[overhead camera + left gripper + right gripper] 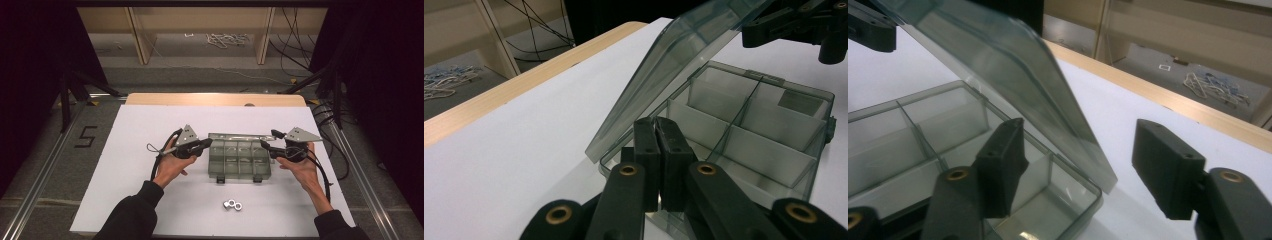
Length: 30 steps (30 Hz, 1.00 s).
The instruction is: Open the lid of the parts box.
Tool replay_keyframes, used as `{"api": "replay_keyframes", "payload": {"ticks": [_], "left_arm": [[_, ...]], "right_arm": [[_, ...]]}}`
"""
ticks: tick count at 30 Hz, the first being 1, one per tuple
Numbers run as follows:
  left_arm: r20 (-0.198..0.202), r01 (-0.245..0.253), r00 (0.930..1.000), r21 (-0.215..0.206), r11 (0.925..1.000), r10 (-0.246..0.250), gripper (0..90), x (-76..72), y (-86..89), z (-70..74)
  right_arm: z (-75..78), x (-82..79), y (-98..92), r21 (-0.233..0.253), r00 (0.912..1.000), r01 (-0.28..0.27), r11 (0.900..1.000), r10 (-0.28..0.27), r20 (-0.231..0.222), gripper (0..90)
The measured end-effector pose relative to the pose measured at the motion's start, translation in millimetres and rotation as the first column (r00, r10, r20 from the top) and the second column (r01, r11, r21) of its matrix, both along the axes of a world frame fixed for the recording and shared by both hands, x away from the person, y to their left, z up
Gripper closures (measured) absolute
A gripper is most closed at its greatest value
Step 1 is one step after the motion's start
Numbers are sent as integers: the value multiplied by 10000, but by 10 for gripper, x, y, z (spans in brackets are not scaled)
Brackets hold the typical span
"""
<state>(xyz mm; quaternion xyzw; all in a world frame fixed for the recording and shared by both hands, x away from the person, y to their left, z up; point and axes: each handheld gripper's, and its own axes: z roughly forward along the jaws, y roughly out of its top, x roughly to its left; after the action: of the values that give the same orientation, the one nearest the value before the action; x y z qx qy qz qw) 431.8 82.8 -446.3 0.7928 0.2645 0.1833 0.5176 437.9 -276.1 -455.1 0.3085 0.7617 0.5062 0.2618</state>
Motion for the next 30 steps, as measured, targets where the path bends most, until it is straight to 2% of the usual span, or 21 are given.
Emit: {"api": "replay_keyframes", "payload": {"ticks": [1, 3, 5, 6, 8, 10, 11, 13, 14, 16, 19, 24, 26, 30], "left_arm": [[-4, 3, 10000, 6, 10000, -3, 880, 0, 2, 1], [-11, 5, 10000, 3, 10000, -5, 880, 0, 3, 0], [-72, 43, 10000, -46, 10000, -43, 879, 2, -1, -7], [-70, 61, 10000, -18, 10000, -61, 877, 2, -1, -8], [-81, 26, 10000, -6, 10000, -26, 873, -3, -7, -14], [-140, 51, 9999, 25, 10000, -51, 869, -5, -7, -23], [-113, 56, 9999, 105, 9999, -54, 865, -5, -4, -25], [-144, 30, 9999, 89, 10000, -29, 857, -9, -7, -27], [-182, 7, 9998, 42, 10000, -6, 852, -15, -10, -28], [-116, 26, 9999, 128, 9999, -24, 834, -13, 1, -24], [-313, -26, 9995, 24, 10000, 27, 798, -39, 13, -25], [-454, 144, 9989, 367, 9992, -127, 764, -96, 27, -48], [-741, 174, 9971, 370, 9992, -147, 746, -130, 21, -72], [-1163, 261, 9931, 699, 9972, -179, 701, -186, -6, -123]], "right_arm": [[12, -22, 9, -71, 9994, 33, 10000, -36, -346, 421], [10, 2, 11, -353, 9999, -112, 9993, 115, 95, 459], [7, 8, 16, -543, 9997, -155, 9984, 166, 194, 517], [5, -2, 20, -552, 9998, -200, 9983, 201, 10, 539], [-6, 12, 19, -596, 9995, -214, 9980, 228, 232, 575], [-11, 9, 15, -659, 9996, -277, 9974, 283, 79, 600], [-10, 19, 8, -736, 9991, -284, 9969, 307, 304, 607], [-3, 15, -2, -868, 9989, -353, 9956, 379, 292, 621], [-2, 4, -1, -840, 9992, -381, 9957, 391, 109, 627], [1, 3, -11, -977, 9991, -405, 9944, 419, 118, 639], [2, 6, -10, -984, 9990, -383, 9944, 403, 185, 642], [3, 6, -12, -1020, 9990, -375, 9941, 396, 184, 647], [5, 5, -11, -1037, 9990, -380, 9939, 401, 179, 648], [7, 6, -11, -1045, 9990, -393, 9938, 412, 167, 650]]}}
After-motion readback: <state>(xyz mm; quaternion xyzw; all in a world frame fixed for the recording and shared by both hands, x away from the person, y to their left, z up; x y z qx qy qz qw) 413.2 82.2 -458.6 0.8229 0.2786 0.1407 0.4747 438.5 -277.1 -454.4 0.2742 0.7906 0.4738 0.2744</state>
